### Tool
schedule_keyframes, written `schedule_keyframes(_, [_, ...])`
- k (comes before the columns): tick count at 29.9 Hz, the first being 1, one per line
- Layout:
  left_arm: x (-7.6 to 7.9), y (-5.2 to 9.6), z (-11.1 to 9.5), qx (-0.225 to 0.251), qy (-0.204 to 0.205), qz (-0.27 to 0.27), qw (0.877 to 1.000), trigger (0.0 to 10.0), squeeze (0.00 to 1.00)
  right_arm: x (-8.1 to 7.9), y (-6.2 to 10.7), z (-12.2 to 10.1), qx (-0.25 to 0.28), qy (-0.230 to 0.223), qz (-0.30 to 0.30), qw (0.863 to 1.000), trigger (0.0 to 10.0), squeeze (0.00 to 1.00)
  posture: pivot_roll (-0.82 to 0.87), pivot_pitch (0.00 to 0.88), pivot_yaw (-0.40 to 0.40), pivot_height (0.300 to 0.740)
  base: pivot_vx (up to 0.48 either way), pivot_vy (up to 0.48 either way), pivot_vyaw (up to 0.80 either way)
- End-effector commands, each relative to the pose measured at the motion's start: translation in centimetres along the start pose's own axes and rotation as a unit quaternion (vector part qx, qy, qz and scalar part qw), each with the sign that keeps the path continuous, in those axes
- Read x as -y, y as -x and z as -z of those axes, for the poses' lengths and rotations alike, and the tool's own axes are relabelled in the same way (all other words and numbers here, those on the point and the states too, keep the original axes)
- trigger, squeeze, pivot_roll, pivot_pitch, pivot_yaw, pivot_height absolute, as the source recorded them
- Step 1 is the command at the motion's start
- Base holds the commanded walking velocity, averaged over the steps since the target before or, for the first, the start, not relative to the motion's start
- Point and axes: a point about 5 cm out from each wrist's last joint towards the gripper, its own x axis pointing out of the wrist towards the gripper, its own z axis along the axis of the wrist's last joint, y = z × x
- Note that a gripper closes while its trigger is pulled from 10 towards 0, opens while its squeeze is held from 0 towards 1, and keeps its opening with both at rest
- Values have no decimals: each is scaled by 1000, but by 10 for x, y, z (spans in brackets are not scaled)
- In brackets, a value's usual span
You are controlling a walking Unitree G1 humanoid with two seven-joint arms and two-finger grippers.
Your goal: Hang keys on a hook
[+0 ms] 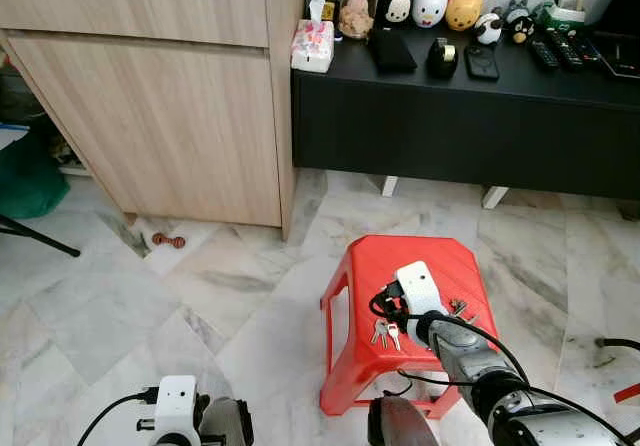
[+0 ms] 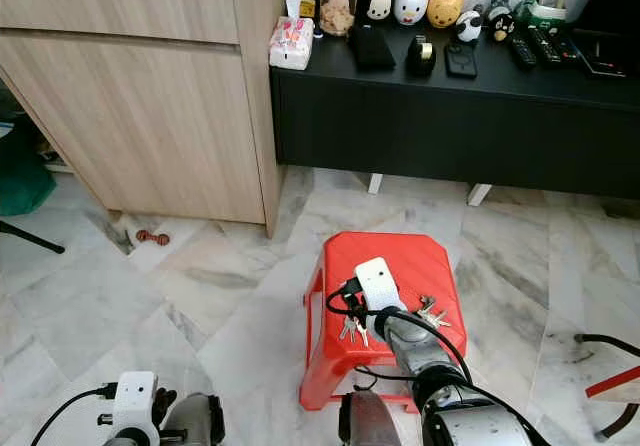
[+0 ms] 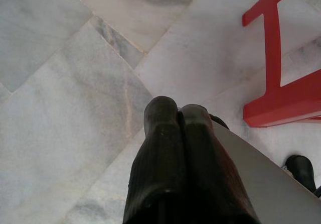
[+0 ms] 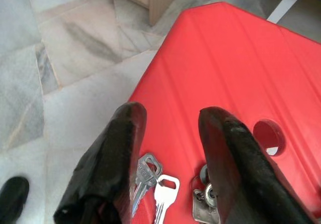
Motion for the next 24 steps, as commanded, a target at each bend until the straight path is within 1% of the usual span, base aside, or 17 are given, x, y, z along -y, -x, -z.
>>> schedule_keyframes(1, [7, 36, 69, -135, -4, 22, 991, 10000, 0, -1, 2, 13, -24, 6, 1, 1000, 10000, 1000, 173, 217, -83, 621, 0, 0, 0])
schedule_keyframes(3, [7, 38, 72, -134, -5, 24, 991, 10000, 0, -1, 3, 16, -30, 19, 5, 999, 10000, 1000, 173, 229, -80, 621, 0, 0, 0])
schedule_keyframes(4, [7, 40, 73, -134, -5, 24, 991, 10000, 0, -1, 3, 18, -34, 21, 6, 999, 10000, 729, 173, 233, -79, 621, 0, 0, 0])
schedule_keyframes(5, [7, 40, 74, -134, -5, 25, 991, 10000, 0, -1, 4, 19, -37, 19, 4, 999, 10000, 145, 173, 233, -79, 621, 0, 0, 0])
schedule_keyframes(6, [7, 42, 75, -134, -5, 25, 991, 10000, 0, -2, 4, 20, -38, 18, 1, 999, 10000, 0, 173, 244, -78, 621, 0, 0, 0])
schedule_keyframes(9, [6, 45, 78, -134, -5, 26, 991, 10000, 0, -2, 4, 21, -36, 15, 2, 999, 10000, 0, 173, 262, -76, 621, 0, 0, 0])
schedule_keyframes(10, [6, 48, 80, -136, -5, 26, 990, 10000, 0, -2, 4, 22, -33, 15, 4, 999, 10000, 0, 174, 283, -76, 621, 0, 0, 0])
schedule_keyframes(18, [7, 53, 84, -131, -2, 27, 991, 10000, 0, 0, 5, 24, -30, 12, 24, 999, 10000, 0, 177, 326, -74, 621, 0, 0, 0])
schedule_keyframes(23, [8, 56, 86, -130, -2, 28, 991, 10000, 0, -2, 5, 26, -29, 11, 19, 999, 10000, 0, 178, 342, -72, 621, 0, 0, 0])
schedule_keyframes(24, [8, 58, 87, -129, -2, 28, 991, 10000, 0, -5, 5, 26, -27, 12, 13, 999, 10000, 0, 181, 357, -72, 621, 0, 0, 0])
